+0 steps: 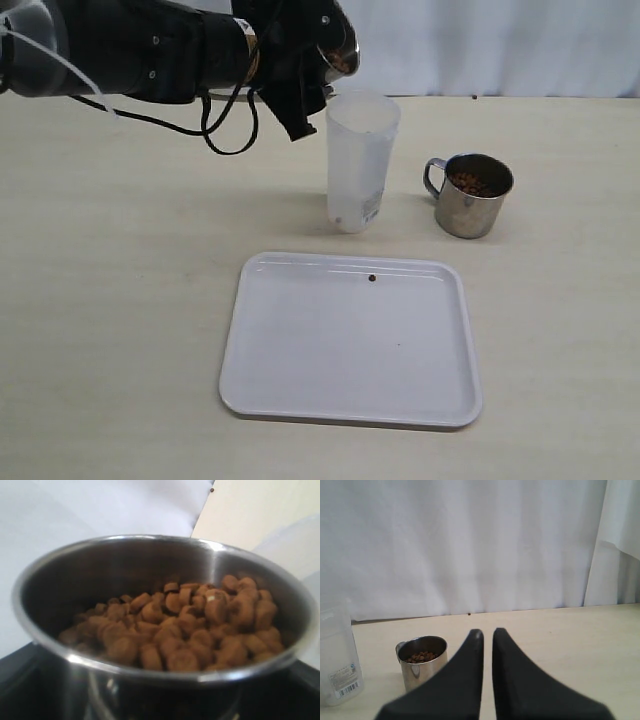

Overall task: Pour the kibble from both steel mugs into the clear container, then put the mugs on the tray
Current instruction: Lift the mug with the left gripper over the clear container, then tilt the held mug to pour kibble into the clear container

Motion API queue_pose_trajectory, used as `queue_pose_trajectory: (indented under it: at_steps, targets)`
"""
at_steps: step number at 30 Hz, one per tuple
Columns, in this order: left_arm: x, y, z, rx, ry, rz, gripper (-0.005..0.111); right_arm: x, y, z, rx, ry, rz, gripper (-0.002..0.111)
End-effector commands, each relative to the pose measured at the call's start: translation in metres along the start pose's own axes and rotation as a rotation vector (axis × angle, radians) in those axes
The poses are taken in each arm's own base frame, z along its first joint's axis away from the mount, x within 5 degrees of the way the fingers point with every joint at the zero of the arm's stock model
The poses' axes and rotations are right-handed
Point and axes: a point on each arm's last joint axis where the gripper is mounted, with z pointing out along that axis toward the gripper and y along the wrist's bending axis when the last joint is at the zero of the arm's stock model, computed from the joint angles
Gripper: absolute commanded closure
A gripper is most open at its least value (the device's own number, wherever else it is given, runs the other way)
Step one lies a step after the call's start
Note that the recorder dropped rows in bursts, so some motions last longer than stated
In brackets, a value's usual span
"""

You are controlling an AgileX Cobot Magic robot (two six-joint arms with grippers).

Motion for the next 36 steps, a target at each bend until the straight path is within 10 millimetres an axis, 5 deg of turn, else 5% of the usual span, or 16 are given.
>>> queue_pose_trajectory:
  at_steps: [1,9,36]
  targets:
    - [-0.006,0.005,-0.004,-0.026,-0.003,0.033,0.107,0.001,0.000,0.000,0.007,0.000,-0.004,0.103]
    - [-0.007,-0.014,0.006,-0.033,0.074,0.194,0.107,0.001,0.000,0.000,0.007,0.000,-0.004,0.103]
    - [-0.008,-0.008,0.005,-0.067,0.082,0.259,0.107,0.001,0.000,0.000,0.007,0.000,-0.004,0.103]
